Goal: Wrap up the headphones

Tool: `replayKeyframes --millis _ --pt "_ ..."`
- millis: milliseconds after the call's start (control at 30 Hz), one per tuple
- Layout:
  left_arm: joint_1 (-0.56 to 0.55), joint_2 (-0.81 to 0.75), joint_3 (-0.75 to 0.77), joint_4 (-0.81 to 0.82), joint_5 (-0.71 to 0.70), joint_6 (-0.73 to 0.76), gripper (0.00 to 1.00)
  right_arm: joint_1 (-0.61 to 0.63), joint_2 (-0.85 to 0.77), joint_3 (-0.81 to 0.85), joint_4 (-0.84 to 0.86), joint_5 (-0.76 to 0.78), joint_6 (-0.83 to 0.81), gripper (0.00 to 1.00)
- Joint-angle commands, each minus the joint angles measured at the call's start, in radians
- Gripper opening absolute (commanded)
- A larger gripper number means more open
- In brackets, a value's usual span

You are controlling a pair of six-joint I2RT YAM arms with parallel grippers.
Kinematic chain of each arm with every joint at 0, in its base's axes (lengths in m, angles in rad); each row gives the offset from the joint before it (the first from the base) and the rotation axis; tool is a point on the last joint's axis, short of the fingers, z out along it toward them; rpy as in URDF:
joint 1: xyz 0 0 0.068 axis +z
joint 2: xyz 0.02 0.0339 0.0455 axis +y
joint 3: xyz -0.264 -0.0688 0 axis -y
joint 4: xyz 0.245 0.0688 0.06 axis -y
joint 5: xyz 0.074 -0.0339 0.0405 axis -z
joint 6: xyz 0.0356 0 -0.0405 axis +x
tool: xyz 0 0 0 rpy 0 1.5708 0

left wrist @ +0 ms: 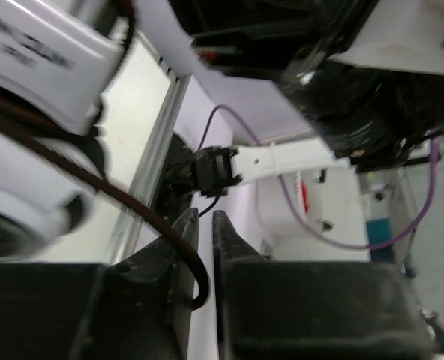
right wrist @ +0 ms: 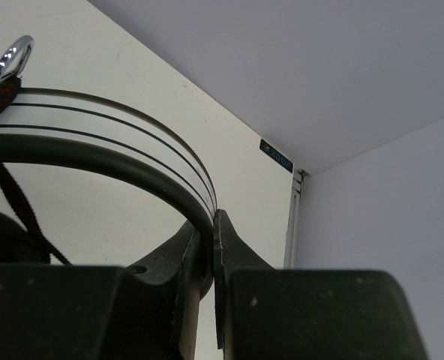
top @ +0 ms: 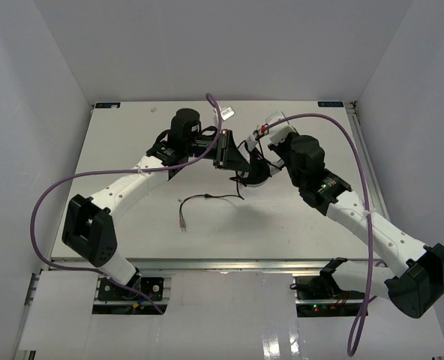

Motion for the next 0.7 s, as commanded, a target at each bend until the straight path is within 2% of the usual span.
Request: replayKeyframes --millis 0,67,100,233,300,467,667 --pt "-0.059 -0.021 0.033 0.167 -0.085 -0.247 0.3 -0.018 0.054 0.077 0.015 0.126 0.188 0.08" --pt "-0.09 -0.032 0.034 0.182 -0.157 -0.26 0.4 -0.019 0.086 0.124 -0.024 0.1 0.256 0.08" --pt "-0.105 -0.036 0.036 0.183 -0.17 -0.259 0.42 -0.019 0.1 0.143 -0.037 0.089 0.268 0.08" --pt "-0.179 -0.061 0.018 0.18 -0.292 -0.125 0.55 -0.052 0.151 0.251 -0.168 -0.029 0.394 0.08" --pt "-0.215 -0.074 -0.04 0.217 -0.342 -0.066 0.55 -0.094 0.175 0.328 -0.256 -0.128 0.489 0.08" --pt "-0.306 -0.161 -0.27 0.441 -0.486 0.149 0.56 -0.205 0.189 0.43 -0.368 -0.349 0.65 0.08" --pt "-0.443 -0.142 -0.456 0.553 -0.685 0.457 0.67 -0.249 0.171 0.496 -0.441 -0.565 0.727 0.08"
